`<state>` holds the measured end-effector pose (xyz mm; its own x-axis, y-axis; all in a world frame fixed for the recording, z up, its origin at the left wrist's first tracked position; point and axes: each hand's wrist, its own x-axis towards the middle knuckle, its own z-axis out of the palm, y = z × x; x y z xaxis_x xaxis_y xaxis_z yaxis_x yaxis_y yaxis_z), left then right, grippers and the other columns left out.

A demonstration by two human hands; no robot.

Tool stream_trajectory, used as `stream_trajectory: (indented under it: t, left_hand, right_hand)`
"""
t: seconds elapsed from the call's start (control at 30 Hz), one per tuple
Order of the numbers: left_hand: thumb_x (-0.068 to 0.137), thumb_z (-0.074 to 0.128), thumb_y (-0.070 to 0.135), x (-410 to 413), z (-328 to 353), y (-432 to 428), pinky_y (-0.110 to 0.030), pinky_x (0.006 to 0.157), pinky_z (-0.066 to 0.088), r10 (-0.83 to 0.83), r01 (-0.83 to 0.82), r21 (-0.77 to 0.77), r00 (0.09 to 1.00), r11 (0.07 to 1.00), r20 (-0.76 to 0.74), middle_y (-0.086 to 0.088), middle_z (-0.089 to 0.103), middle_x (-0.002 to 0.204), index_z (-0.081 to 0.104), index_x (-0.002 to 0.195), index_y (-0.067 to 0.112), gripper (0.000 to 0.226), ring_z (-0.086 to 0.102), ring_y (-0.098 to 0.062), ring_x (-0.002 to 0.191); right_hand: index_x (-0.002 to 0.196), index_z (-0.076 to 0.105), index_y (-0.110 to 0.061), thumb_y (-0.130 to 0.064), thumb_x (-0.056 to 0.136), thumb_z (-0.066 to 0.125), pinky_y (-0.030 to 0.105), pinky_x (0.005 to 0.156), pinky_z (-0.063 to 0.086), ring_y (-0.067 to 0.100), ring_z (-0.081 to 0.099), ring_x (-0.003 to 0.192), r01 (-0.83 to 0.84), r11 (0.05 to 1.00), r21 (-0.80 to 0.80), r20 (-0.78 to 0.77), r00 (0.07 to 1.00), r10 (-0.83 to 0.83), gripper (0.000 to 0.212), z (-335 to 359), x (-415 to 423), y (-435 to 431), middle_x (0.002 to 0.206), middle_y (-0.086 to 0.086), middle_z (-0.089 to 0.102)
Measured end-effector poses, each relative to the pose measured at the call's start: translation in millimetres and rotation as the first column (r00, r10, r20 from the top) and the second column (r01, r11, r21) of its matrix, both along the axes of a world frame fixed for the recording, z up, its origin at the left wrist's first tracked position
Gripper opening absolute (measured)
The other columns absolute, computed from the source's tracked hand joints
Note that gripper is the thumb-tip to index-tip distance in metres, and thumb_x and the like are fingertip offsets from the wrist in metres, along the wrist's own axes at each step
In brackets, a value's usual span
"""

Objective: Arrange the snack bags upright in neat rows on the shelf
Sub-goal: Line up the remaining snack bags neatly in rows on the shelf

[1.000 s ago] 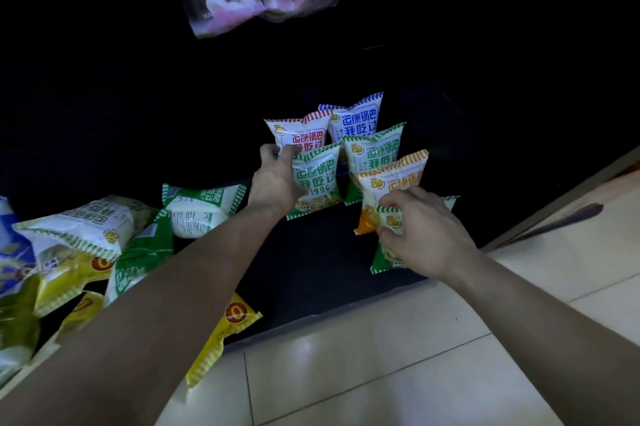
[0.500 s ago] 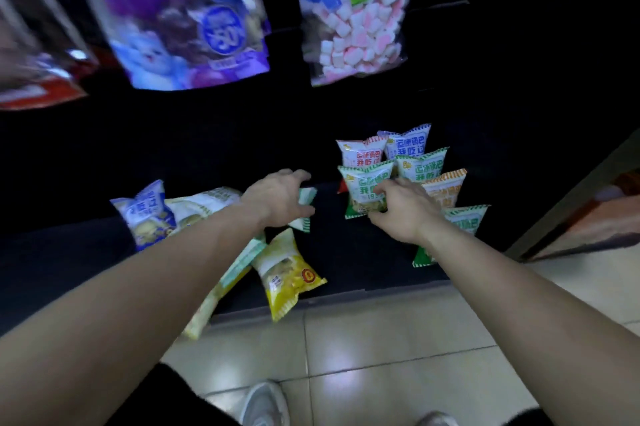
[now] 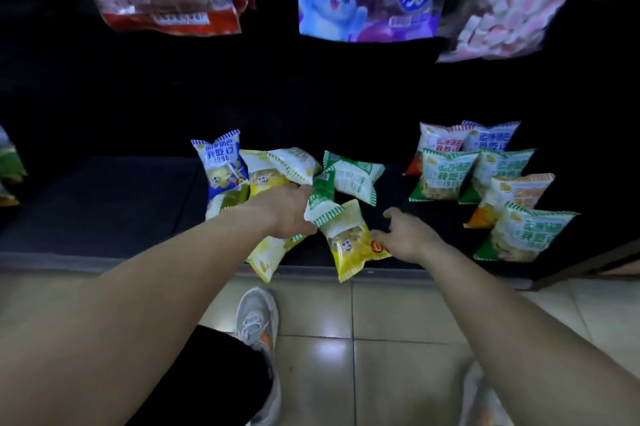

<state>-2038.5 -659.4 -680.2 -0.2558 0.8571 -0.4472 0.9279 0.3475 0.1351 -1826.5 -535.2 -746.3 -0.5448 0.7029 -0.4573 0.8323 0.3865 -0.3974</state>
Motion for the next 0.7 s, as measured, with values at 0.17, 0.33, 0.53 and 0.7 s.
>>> stream_trajectory:
  t: [0.17, 0.33, 0.53, 0.7]
  left_hand:
    - [0.089, 0.061, 0.048, -7.8, -27.9, 29.3, -0.043, 0.104, 0.040, -0.020, 0.019, 0.041, 0.999, 0.999, 0.044, -0.010, 0.040, 0.149, 0.022, 0.152, 0.020, 0.080, 0.038, -0.028, 0.134]
    - [0.088, 0.061, 0.049, -3.4, -44.8, 54.4, -0.037, 0.103, 0.037, -0.007, 0.000, 0.078, 0.997, 0.997, 0.082, -0.007, 0.036, 0.151, 0.020, 0.153, 0.023, 0.081, 0.034, -0.025, 0.137]
    - [0.088, 0.060, 0.051, -7.2, -59.2, 59.8, -0.038, 0.107, 0.036, 0.014, -0.014, 0.000, 0.998, 1.000, 0.053, -0.008, 0.033, 0.154, 0.019, 0.153, 0.022, 0.083, 0.034, -0.026, 0.138]
    - [0.089, 0.061, 0.049, -2.8, -50.8, 62.1, -0.037, 0.107, 0.036, 0.020, -0.017, -0.032, 0.996, 0.999, 0.084, -0.009, 0.032, 0.153, 0.023, 0.152, 0.020, 0.079, 0.033, -0.026, 0.138]
  right_hand:
    - [0.141, 0.041, -0.013, -0.061, 0.092, 0.048, 0.047, 0.098, 0.044, 0.039, 0.049, 0.123, 0.053, 0.998, -0.038, 0.078, 0.996, -0.050, 0.070, -73.5, -24.5, 4.7, 0.139, 0.017, 0.045]
    - [0.136, 0.042, -0.011, -0.061, 0.085, 0.061, 0.042, 0.090, 0.048, 0.031, 0.054, 0.114, 0.106, 0.978, -0.180, 0.056, 0.994, -0.097, 0.074, -117.3, -43.8, 27.9, 0.129, 0.011, 0.052]
    - [0.118, 0.061, -0.015, -0.061, 0.060, 0.086, 0.037, 0.087, 0.055, 0.019, 0.065, 0.098, 0.181, 0.861, -0.475, -0.044, 0.972, -0.229, 0.078, -140.7, -45.7, 48.8, 0.112, 0.002, 0.068]
    - [0.122, 0.059, -0.017, -0.060, 0.055, 0.088, 0.036, 0.091, 0.053, 0.020, 0.063, 0.104, 0.059, 0.926, -0.373, 0.006, 0.998, -0.061, 0.085, -120.2, -36.2, 60.8, 0.119, 0.001, 0.064]
